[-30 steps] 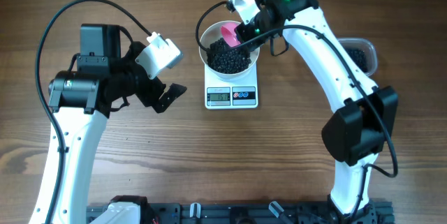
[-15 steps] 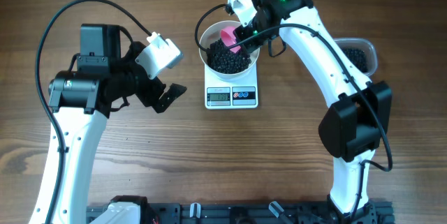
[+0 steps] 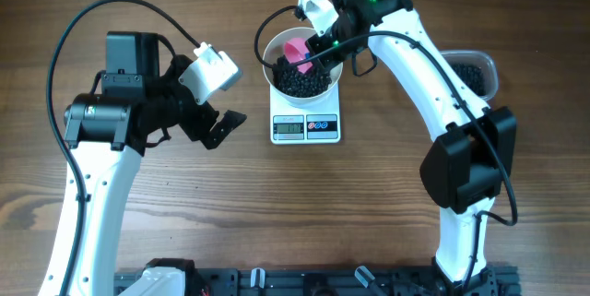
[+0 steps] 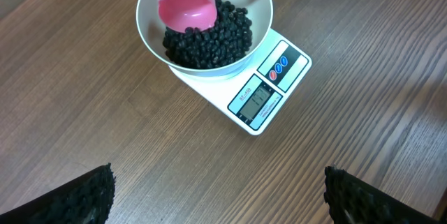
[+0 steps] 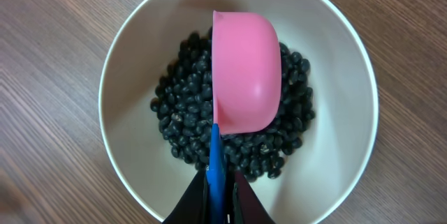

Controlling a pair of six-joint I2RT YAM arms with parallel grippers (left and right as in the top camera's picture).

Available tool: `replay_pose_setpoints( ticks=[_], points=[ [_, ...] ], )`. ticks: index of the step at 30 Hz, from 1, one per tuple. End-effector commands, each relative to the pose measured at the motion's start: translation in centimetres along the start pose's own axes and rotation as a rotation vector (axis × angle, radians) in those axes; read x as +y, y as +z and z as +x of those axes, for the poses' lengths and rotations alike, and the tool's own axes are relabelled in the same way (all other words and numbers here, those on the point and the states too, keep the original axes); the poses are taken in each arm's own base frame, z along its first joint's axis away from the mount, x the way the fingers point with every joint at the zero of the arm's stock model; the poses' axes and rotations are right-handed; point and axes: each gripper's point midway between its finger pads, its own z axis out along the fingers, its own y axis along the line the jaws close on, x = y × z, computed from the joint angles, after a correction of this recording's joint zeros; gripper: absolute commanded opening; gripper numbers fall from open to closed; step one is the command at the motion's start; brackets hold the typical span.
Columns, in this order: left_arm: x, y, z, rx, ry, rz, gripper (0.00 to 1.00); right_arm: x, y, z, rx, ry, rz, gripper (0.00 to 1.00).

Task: Scoop item into bowl and weigh 150g on scale
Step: 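Tilt the scoop with the right gripper to pour beans into the bowl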

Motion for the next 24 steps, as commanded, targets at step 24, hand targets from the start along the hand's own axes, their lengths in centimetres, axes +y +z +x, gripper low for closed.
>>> replay_pose_setpoints(
  ticks=[24],
  points=[
    [-0.1, 0.3, 0.2, 0.003, -0.010, 0.009, 1.00, 1.1, -2.4, -1.1, -0.111, 0.159, -0.366, 0.04]
  ],
)
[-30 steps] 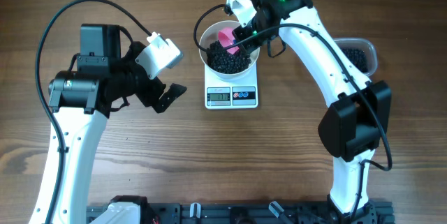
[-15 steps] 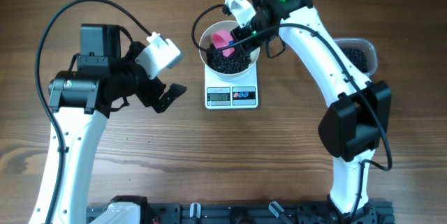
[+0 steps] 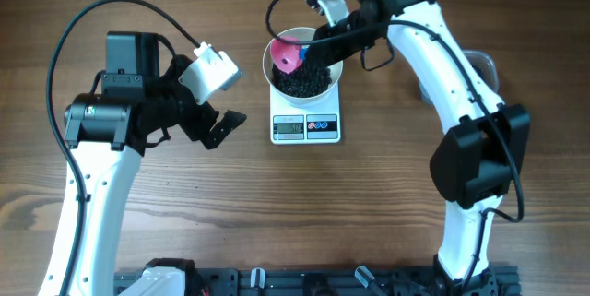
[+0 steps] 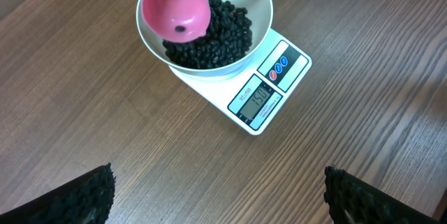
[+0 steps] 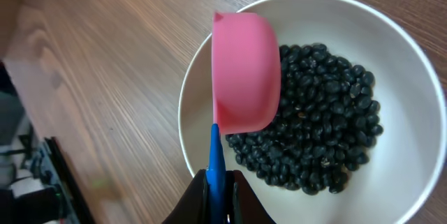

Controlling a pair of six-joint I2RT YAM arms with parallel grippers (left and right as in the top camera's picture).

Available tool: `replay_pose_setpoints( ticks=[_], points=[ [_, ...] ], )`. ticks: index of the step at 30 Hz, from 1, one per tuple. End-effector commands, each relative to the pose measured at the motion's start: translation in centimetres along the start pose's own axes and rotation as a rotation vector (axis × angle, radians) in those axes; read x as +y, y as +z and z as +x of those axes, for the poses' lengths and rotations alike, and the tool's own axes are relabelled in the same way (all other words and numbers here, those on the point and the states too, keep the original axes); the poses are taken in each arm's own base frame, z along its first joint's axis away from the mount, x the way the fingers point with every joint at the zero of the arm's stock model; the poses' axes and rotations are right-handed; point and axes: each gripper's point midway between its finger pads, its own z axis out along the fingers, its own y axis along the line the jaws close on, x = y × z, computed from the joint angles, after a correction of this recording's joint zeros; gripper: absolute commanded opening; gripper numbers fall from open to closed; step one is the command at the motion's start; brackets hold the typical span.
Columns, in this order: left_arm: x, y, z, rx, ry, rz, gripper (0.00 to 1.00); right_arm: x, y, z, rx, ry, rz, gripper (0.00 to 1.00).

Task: Scoop item into bowl and weigh 150g on scale
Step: 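Tilt the scoop with the right gripper to pour beans into the bowl, then return the empty pink scoop with the right gripper to the bean tub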

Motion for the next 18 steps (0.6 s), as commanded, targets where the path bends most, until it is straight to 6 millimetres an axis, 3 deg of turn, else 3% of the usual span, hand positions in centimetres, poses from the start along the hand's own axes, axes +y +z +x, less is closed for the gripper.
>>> replay_pose_setpoints(
  ticks=[1, 12, 18],
  points=[
    [-0.1, 0.3, 0.2, 0.003, -0.010, 0.008, 1.00, -0.1, -0.6, -0.3, -0.024, 0.028, -0.058, 0.04],
    [-0.1, 0.3, 0.2, 0.003, -0.010, 0.008, 1.00, 0.0, -3.3, -1.1, -0.080, 0.019, -0.038, 0.04],
    [-0.1, 0.3, 0.2, 0.003, -0.010, 0.009, 1.00, -1.5, -8.3, -1.7, -0.179, 0.043, 0.013, 0.04]
  ],
)
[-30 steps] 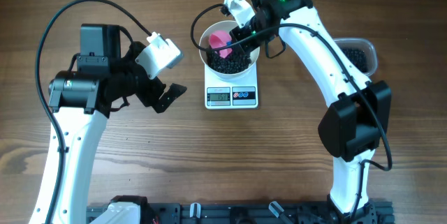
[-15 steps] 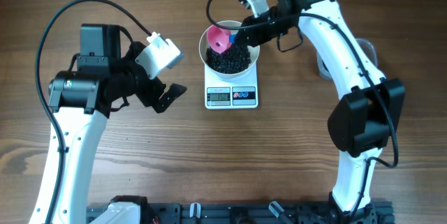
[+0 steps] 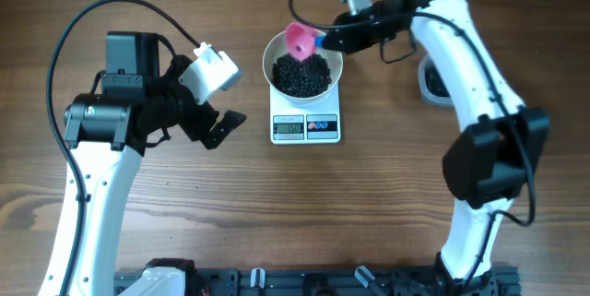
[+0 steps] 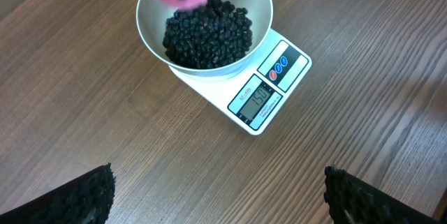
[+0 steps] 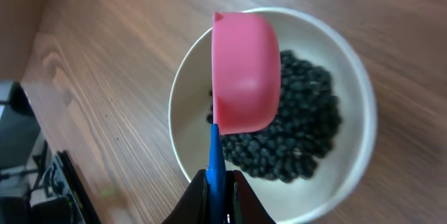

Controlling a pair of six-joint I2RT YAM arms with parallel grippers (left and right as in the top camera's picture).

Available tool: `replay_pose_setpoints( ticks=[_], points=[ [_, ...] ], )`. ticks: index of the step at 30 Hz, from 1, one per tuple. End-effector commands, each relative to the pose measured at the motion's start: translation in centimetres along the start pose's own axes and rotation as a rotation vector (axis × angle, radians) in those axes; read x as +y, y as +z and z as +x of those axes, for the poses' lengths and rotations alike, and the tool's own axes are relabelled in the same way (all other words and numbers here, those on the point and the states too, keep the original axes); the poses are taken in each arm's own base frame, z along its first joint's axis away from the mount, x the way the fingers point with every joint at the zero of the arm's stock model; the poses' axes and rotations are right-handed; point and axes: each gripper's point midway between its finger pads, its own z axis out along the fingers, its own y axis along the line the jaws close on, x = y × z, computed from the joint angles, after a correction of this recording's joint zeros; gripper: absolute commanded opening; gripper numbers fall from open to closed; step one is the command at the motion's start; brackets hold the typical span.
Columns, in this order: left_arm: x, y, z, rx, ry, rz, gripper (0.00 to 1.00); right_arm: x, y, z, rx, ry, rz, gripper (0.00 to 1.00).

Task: Scoop item into bowl and weigh 150g on scale
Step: 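Return the empty pink scoop with the right gripper to the bean tub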

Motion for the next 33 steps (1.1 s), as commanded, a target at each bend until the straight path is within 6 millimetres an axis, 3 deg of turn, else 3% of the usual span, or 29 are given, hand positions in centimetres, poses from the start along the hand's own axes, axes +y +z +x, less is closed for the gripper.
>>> replay_pose_setpoints(
  ticks=[1, 5, 11, 16, 17, 19, 25, 28, 33],
  points=[
    [-0.1, 0.3, 0.2, 0.003, -0.010, 0.009, 1.00, 0.4, -5.9, -1.5, -0.125, -0.007, 0.021, 0.04],
    [-0.1, 0.3, 0.2, 0.003, -0.010, 0.008, 1.00, -1.2, -9.8, -0.9, -0.169, 0.029, 0.064, 0.04],
    [-0.1, 0.3, 0.2, 0.003, -0.010, 0.008, 1.00, -4.9, -13.8, 2.3, -0.151, 0.105, 0.114, 0.04],
    [-0.1, 0.3, 0.2, 0.003, -0.010, 0.008, 1.00, -8.2, -17.1, 6.5, -0.101, 0.185, 0.157, 0.04],
    [-0.1, 0.3, 0.2, 0.003, -0.010, 0.008, 1.00, -9.7, -18.1, 8.5, -0.058, 0.254, 0.211, 0.04],
    [-0.1, 0.3, 0.2, 0.003, -0.010, 0.008, 1.00, -11.0, -19.4, 10.5, -0.023, 0.314, 0.254, 0.04],
    [-0.1, 0.3, 0.2, 0.003, -0.010, 0.008, 1.00, -14.9, -22.3, 14.9, 0.092, 0.442, 0.475, 0.04],
    [-0.1, 0.3, 0.2, 0.003, -0.010, 0.009, 1.00, -16.5, -23.2, 15.2, 0.103, 0.497, 0.599, 0.04],
    [-0.1, 0.3, 0.2, 0.003, -0.010, 0.009, 1.00, -17.0, -22.8, 13.8, 0.178, 0.432, 0.818, 0.04]
  ],
)
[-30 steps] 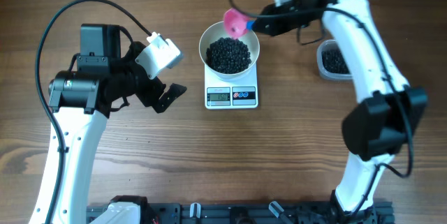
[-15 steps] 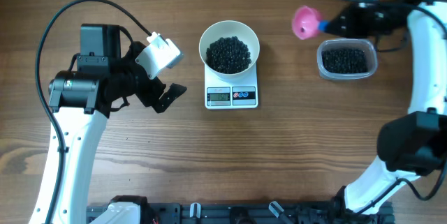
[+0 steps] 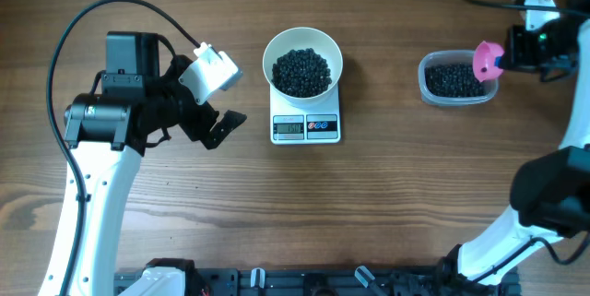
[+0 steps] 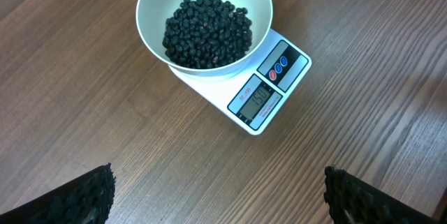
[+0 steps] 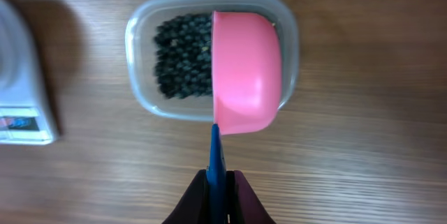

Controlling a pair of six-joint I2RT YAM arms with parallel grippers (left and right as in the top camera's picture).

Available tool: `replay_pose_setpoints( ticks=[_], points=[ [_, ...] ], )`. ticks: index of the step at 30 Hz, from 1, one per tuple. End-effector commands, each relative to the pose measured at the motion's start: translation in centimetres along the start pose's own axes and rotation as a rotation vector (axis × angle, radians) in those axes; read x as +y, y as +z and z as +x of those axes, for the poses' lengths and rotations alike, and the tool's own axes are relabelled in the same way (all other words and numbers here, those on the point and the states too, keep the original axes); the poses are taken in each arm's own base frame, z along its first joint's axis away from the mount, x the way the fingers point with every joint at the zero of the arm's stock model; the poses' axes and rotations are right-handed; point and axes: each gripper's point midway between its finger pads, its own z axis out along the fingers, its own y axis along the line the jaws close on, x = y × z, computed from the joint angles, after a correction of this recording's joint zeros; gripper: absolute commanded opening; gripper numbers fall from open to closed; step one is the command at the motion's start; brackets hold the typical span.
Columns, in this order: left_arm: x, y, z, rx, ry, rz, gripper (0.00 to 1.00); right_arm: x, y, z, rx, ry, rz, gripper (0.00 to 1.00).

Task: Scoop item into bowl and weigh 150g on scale
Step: 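Return the empty pink scoop with the right gripper to the bean tub, then lower the pink scoop into the tub and open the right gripper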

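A white bowl (image 3: 302, 62) holding black beans stands on a small white scale (image 3: 305, 126) with a lit display (image 4: 259, 98). At the far right my right gripper (image 5: 218, 181) is shut on the blue handle of a pink scoop (image 5: 246, 70). The scoop (image 3: 486, 59) hangs tipped on its side over the right end of a clear tub (image 3: 454, 78) of black beans. My left gripper (image 4: 218, 190) stays open above bare table, left of the scale, with nothing between its fingers.
The wooden table (image 3: 387, 195) stretches around the scale and tub. The left arm's body (image 3: 138, 102) sits left of the scale. A black rail (image 3: 304, 282) runs along the front edge.
My right gripper has gone from the bowl's far rim to the clear tub at the far right, the pink scoop still in it. The left gripper has not moved.
The pink scoop lay low in the bowl's beans on the scale, held by my right gripper. Then it was raised at the bowl's left rim, then at the far rim above the beans. Now it hangs over the tub.
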Motion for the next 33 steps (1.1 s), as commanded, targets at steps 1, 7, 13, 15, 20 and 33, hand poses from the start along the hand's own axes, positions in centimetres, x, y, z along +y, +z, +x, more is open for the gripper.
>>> replay_pose_setpoints(
  ticks=[1, 7, 13, 15, 20, 33],
  points=[
    [-0.1, 0.2, 0.2, 0.002, -0.009, 0.008, 1.00, 0.3, -0.9, -1.0, -0.003, -0.053, 0.241, 0.04],
    [-0.1, 0.2, 0.2, 0.003, -0.010, 0.008, 1.00, 2.8, -2.1, -2.3, 0.007, -0.243, 0.547, 0.04],
    [-0.1, 0.2, 0.2, 0.003, -0.010, 0.008, 1.00, 3.3, -2.3, -0.9, 0.061, -0.253, 0.572, 0.04],
    [-0.1, 0.2, 0.2, 0.003, -0.009, 0.008, 1.00, 3.9, -1.9, -0.9, 0.057, -0.248, 0.531, 0.04],
    [-0.1, 0.2, 0.2, 0.003, -0.010, 0.008, 1.00, 6.8, -0.1, -0.4, 0.035, -0.094, 0.217, 0.04],
    [-0.1, 0.2, 0.2, 0.003, -0.010, 0.008, 1.00, 3.9, 0.3, -0.6, 0.010, 0.580, -0.167, 0.05]
  ],
)
